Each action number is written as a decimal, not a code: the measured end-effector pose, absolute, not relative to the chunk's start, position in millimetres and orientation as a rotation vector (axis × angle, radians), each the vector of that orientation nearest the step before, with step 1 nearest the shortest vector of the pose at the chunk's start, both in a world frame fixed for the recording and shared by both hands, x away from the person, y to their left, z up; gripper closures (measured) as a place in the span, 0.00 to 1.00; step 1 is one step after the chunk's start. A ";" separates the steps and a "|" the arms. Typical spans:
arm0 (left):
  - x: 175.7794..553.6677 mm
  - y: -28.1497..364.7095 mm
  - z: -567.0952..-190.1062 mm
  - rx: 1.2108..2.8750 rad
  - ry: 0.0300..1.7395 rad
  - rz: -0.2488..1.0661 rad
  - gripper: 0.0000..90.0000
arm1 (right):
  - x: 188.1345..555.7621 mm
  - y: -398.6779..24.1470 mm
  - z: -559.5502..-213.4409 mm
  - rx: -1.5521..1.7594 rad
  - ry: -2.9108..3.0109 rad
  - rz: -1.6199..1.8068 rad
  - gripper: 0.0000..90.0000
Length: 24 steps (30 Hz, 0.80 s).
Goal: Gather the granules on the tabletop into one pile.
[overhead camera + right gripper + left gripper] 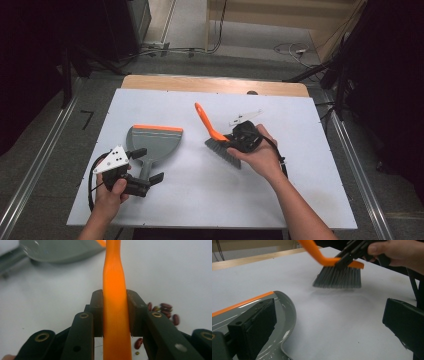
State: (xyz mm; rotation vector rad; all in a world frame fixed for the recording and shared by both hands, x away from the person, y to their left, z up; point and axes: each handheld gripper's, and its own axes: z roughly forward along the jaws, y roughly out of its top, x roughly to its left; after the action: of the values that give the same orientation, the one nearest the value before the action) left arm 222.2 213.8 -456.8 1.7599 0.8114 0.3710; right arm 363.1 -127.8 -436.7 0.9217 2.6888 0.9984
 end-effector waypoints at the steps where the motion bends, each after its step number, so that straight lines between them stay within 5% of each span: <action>1: 222.2 214.2 -456.8 1.757 0.812 0.372 0.00 | 364.1 -126.3 -440.4 0.930 2.689 0.970 0.77; 24: 222.6 214.4 -457.1 1.758 0.815 0.373 0.00 | 370.7 -161.9 -427.7 0.956 2.566 1.057 0.77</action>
State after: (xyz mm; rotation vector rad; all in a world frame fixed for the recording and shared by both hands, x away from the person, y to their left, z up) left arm 222.6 214.4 -457.1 1.7583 0.8148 0.3731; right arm 370.7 -161.9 -427.7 0.9560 2.5664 1.0568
